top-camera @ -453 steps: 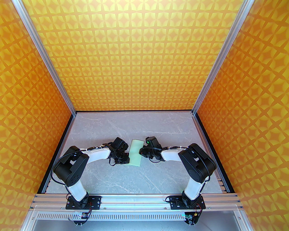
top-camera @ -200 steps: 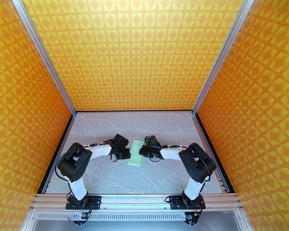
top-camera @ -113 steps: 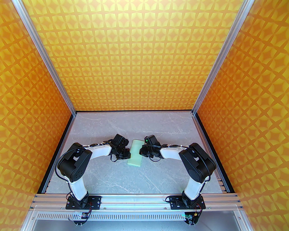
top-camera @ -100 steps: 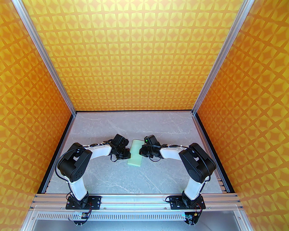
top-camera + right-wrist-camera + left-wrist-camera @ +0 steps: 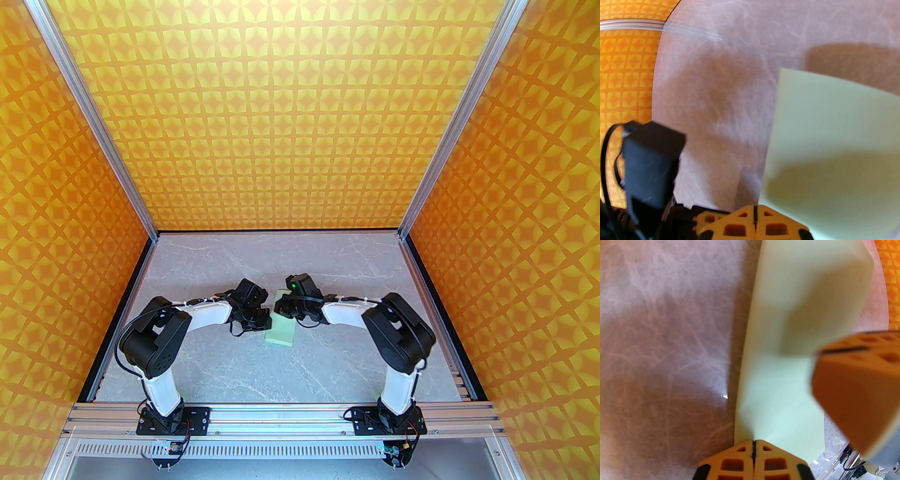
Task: Fold a paper plane with a square sheet of paper (fold left side to right side)
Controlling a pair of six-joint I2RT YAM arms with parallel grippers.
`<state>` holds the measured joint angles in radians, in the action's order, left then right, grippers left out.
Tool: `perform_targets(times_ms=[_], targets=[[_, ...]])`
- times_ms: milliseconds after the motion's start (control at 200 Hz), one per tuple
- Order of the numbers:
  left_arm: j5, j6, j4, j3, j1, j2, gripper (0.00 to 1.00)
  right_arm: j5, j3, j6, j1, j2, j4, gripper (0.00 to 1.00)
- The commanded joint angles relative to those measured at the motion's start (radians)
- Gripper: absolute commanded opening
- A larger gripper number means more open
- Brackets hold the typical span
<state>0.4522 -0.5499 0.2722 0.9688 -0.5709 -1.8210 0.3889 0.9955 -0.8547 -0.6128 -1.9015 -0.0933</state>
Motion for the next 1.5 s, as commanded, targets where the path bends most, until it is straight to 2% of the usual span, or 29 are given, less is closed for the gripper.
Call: perform_targets(times_ms=[0,270,665,930,1495], targets=[[-0.002,-0.001,0.006,-0.023,-0.009,-0.018,0.02,0.03,0.031,-0.047,-0.013,-0.034,-0.054,0.0],[0.0,-0.004,0.003,-0.032,-0.012,-0.011,0.02,0.035,0.044,-0.069,-0.019,-0.072,-0.076,0.0],[0.002,-0.002,-0.001,-0.076,-0.016,-0.003,0.0,-0.071,0.092,-0.012,-0.019,-0.111,0.109,0.0],[0.002,0.003,-0.006,-0.116,-0.026,-0.001,0.0,-0.106,0.138,0.022,-0.018,-0.119,0.168,0.0],[0.008,0.009,-0.004,-0.14,-0.057,0.002,0.0,-0.105,0.224,0.075,0.039,-0.167,0.203,0.0]])
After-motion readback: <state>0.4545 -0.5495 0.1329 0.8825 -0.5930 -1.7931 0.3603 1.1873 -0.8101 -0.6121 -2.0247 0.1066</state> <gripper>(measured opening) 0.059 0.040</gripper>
